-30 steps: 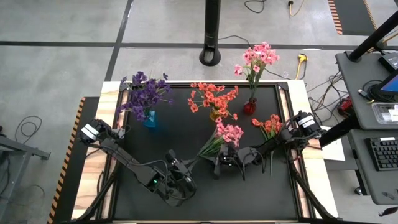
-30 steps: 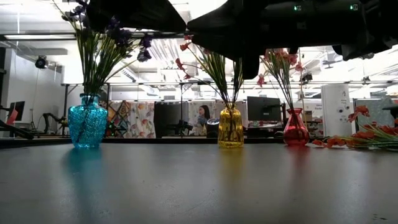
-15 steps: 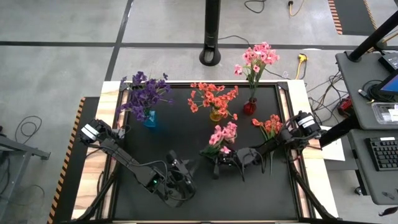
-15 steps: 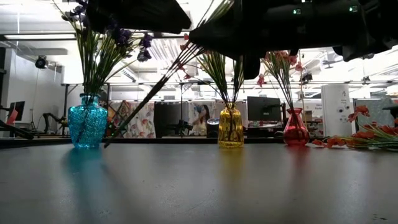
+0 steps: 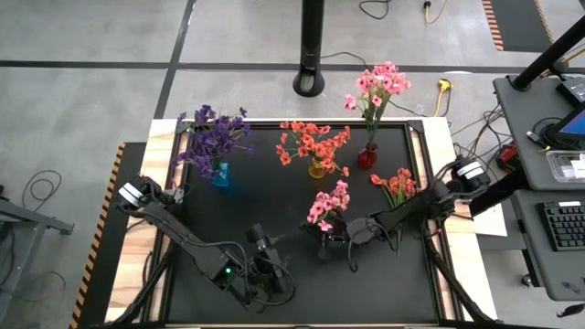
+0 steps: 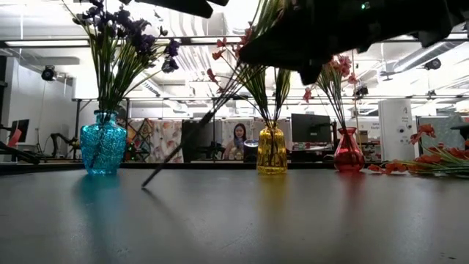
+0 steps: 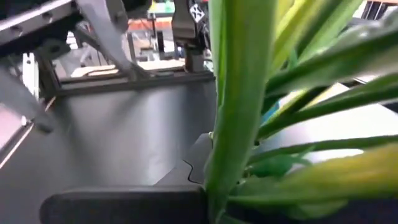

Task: Sort flowers into vase by color
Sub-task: Put the pink flowers into the red flower vase

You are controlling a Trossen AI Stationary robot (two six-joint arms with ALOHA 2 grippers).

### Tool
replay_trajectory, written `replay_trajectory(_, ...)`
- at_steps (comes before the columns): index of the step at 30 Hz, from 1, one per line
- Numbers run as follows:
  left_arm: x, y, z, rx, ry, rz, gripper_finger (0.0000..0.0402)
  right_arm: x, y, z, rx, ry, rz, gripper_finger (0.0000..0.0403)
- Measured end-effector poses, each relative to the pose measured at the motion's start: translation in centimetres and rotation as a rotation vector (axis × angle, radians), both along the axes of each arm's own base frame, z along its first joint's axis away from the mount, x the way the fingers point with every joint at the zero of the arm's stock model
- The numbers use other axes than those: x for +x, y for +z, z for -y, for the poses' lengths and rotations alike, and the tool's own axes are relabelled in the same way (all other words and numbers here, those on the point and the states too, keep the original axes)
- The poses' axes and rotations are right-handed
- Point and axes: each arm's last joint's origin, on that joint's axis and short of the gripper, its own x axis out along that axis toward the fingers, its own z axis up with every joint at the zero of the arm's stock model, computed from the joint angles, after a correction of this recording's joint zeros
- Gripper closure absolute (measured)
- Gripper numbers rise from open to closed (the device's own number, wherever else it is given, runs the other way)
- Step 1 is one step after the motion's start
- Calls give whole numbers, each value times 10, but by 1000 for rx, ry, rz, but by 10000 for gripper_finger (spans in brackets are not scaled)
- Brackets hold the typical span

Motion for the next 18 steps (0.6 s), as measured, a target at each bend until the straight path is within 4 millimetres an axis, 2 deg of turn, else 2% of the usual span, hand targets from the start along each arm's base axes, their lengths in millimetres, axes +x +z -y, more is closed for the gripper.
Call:
replay_trajectory(4, -1, 7, -1, 29, 4, -41, 189, -8, 11, 2, -18, 4, -48, 390)
replay_trajectory(10, -3, 4, -2, 33, -13, -81, 195, -21, 26, -2, -42, 33, -91, 390)
replay_trajectory(18, -10, -4, 8, -103, -213, -271, 211, -44, 41, -6, -36, 62, -178, 390)
